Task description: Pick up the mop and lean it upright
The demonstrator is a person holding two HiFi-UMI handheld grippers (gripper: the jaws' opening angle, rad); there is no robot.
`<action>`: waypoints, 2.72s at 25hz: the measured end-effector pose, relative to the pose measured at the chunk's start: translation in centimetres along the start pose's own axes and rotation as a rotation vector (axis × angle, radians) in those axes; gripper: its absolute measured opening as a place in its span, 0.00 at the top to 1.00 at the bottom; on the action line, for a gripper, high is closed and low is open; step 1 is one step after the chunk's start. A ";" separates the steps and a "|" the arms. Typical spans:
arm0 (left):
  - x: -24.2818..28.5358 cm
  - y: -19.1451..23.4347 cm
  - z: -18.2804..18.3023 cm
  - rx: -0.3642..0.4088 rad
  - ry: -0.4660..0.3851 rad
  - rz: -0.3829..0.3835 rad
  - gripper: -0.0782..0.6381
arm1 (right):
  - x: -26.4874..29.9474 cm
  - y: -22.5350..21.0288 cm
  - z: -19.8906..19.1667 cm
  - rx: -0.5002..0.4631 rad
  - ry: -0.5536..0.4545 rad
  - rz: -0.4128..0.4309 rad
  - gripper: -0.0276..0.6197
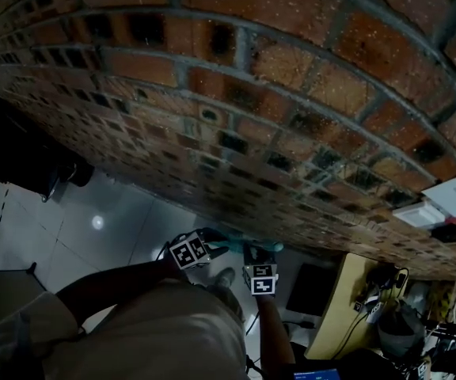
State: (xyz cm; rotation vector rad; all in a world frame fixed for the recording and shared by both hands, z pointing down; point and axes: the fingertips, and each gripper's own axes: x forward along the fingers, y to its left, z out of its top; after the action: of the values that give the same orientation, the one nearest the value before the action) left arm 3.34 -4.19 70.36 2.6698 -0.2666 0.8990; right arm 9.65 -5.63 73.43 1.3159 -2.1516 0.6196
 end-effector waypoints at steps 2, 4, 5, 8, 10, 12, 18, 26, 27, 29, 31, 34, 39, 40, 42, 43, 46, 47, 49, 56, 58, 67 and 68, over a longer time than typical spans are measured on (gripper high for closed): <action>0.2 -0.4 0.4 0.012 -0.005 -0.012 0.71 | -1.3 0.3 0.8 0.006 -0.022 0.003 0.79; 0.3 -1.0 1.0 0.028 -0.012 -0.026 0.70 | -2.7 0.7 2.1 0.002 -0.052 0.005 0.79; 0.4 -1.3 1.4 0.039 -0.016 -0.032 0.69 | -3.5 0.8 2.7 0.004 -0.061 0.004 0.79; 0.5 -2.4 2.9 0.083 -0.035 -0.044 0.67 | -5.8 1.3 4.6 0.018 -0.104 0.007 0.79; 0.5 -3.0 4.0 0.105 -0.050 -0.054 0.66 | -7.3 1.5 6.2 0.027 -0.146 0.009 0.79; 0.6 -3.7 5.1 0.126 -0.065 -0.067 0.65 | -8.8 1.8 7.6 0.026 -0.176 0.012 0.79; 0.6 -5.3 7.7 0.182 -0.097 -0.084 0.62 | -11.8 2.2 10.6 0.028 -0.210 0.009 0.79; -0.1 -5.4 10.4 0.175 -0.157 -0.081 0.61 | -14.2 2.7 13.7 0.009 -0.253 -0.002 0.79; -0.3 -5.5 10.8 0.174 -0.164 -0.082 0.61 | -14.5 2.7 13.9 0.011 -0.256 -0.004 0.79; -0.5 -5.8 11.4 0.172 -0.176 -0.088 0.61 | -15.4 2.6 14.5 0.020 -0.269 -0.012 0.79; -0.9 -6.1 12.0 0.175 -0.187 -0.093 0.62 | -16.1 2.5 15.1 0.028 -0.290 -0.021 0.79; -1.5 -6.3 12.8 0.186 -0.200 -0.092 0.62 | -17.1 2.4 16.2 0.038 -0.328 -0.025 0.79; -2.5 -6.7 14.1 0.200 -0.216 -0.088 0.62 | -18.5 2.3 17.6 0.046 -0.377 -0.020 0.79; -2.7 -6.8 14.3 0.201 -0.219 -0.089 0.62 | -18.8 2.4 17.9 0.048 -0.385 -0.018 0.79; -3.1 -7.1 14.9 0.205 -0.229 -0.089 0.62 | -19.3 2.4 18.5 0.047 -0.401 -0.013 0.79; -3.3 -7.2 15.3 0.208 -0.235 -0.088 0.62 | -19.6 2.5 18.8 0.045 -0.409 -0.011 0.79; -4.0 -7.4 16.2 0.216 -0.254 -0.084 0.62 | -20.2 2.7 19.9 0.036 -0.432 -0.004 0.79; -4.2 -7.4 16.4 0.217 -0.260 -0.082 0.62 | -20.4 2.8 20.3 0.033 -0.437 -0.001 0.79; -4.5 -7.3 16.8 0.212 -0.272 -0.075 0.62 | -20.7 3.0 20.9 0.025 -0.443 0.004 0.79; -5.9 -6.8 17.7 0.185 -0.314 -0.058 0.62 | -21.5 3.4 22.4 0.004 -0.458 -0.001 0.79; -6.6 -6.7 17.9 0.176 -0.329 -0.054 0.62 | -21.8 3.2 22.6 0.009 -0.463 -0.010 0.79; -8.1 -6.3 18.0 0.170 -0.348 -0.057 0.64 | -22.6 1.7 22.8 0.039 -0.469 -0.052 0.79; -8.1 -6.4 17.9 0.175 -0.345 -0.061 0.64 | -22.6 1.6 22.7 0.040 -0.468 -0.055 0.79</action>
State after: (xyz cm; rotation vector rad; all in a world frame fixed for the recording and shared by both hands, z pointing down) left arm 8.66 -3.87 50.37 2.9707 -0.1885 0.4564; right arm 12.17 -4.43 41.47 1.6660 -2.4633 0.3561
